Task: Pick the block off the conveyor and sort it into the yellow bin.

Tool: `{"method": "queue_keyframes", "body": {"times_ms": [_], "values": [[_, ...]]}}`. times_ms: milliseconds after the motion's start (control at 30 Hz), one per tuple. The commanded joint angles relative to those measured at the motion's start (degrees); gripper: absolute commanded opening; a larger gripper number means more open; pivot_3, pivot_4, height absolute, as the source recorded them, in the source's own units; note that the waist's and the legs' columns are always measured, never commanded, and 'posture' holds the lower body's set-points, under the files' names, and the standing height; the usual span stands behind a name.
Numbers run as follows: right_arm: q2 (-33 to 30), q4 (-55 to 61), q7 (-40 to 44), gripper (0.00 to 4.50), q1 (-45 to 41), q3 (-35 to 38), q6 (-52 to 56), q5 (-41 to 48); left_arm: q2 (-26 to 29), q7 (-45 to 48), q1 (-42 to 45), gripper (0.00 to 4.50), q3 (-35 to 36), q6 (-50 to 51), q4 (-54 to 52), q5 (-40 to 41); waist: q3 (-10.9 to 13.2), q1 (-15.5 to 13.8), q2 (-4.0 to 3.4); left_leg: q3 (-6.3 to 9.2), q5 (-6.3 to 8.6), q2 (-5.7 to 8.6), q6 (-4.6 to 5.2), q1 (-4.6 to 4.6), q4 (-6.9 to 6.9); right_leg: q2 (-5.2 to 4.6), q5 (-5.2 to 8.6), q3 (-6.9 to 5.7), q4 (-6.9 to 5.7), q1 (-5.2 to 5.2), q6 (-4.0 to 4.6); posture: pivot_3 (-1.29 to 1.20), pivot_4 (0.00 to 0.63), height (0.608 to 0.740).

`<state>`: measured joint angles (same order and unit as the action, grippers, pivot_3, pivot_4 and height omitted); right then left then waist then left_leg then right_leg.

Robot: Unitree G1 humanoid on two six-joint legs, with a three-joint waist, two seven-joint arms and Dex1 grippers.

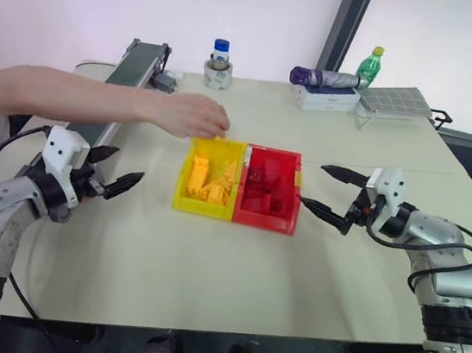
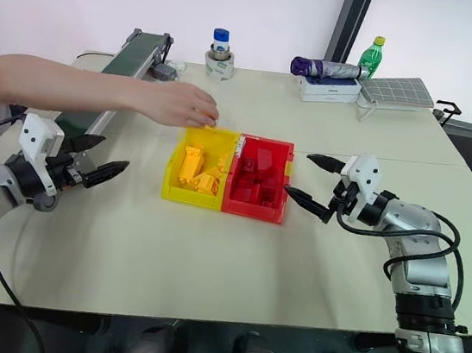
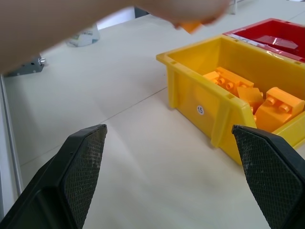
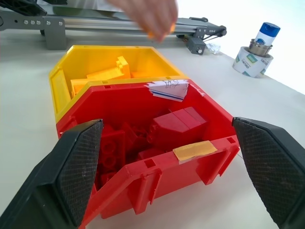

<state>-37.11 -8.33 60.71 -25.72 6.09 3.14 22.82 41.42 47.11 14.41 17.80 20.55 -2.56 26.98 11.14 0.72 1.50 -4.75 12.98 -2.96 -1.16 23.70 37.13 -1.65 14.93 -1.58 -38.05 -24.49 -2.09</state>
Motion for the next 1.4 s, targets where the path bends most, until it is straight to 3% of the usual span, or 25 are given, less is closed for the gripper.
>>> {"method": "queue_keyframes", "body": {"times_ms": [33, 1133, 1400], "values": [[0.2, 0.5, 0.1, 4.50, -0.9, 0.8, -1.3, 0.2, 0.0, -0.4, 0.9, 4.44, 1.5, -0.8, -2.1, 1.2, 0.0, 0.0, 0.00, 0.00, 0.00, 0.00, 0.00, 0.00, 0.00, 0.00, 0.00, 0.00, 0.00, 0.00, 0.00, 0.00, 0.150, 0.740], [1.1, -0.5, 1.5, 4.50, -2.2, -0.1, -1.4, -0.1, 0.0, -2.2, -3.6, 4.44, 3.6, 0.5, -6.0, 2.3, 0.0, 0.0, 0.00, 0.00, 0.00, 0.00, 0.00, 0.00, 0.00, -0.01, 0.00, 0.00, 0.00, 0.00, 0.01, 0.00, 0.150, 0.740], [1.4, -1.2, 1.9, 4.50, -2.9, -0.7, -1.7, -0.2, -1.6, -4.1, -6.8, 4.44, 9.1, -2.4, -9.6, 4.4, 0.0, 0.0, 0.00, 0.01, 0.00, -0.01, 0.00, -0.01, -0.01, -0.01, 0.01, 0.00, 0.00, 0.00, 0.01, 0.00, 0.150, 0.740]]}}
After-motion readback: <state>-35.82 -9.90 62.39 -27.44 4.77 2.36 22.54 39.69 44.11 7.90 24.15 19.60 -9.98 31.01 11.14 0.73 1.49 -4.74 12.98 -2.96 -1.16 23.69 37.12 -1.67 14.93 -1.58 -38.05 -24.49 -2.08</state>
